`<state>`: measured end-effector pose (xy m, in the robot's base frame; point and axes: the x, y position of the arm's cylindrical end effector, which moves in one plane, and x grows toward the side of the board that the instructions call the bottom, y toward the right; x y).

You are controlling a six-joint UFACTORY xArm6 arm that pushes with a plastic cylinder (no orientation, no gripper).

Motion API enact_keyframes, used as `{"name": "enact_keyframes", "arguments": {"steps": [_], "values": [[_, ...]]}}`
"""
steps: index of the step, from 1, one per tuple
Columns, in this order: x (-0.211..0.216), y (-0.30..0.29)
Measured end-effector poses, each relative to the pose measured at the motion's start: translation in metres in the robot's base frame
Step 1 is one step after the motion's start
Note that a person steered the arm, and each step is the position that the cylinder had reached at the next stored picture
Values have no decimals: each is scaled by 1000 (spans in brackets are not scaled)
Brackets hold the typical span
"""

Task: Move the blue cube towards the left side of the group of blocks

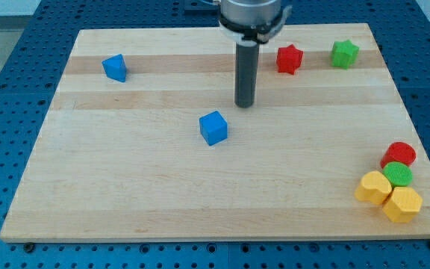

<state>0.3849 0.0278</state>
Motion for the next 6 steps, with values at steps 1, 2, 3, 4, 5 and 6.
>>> {"name": "enact_keyframes", "arguments": {"steps": [1, 2, 3, 4, 5, 6], "values": [[-5, -42], [-2, -68], [16, -69], [40, -68], [65, -47], [100, -11]]}}
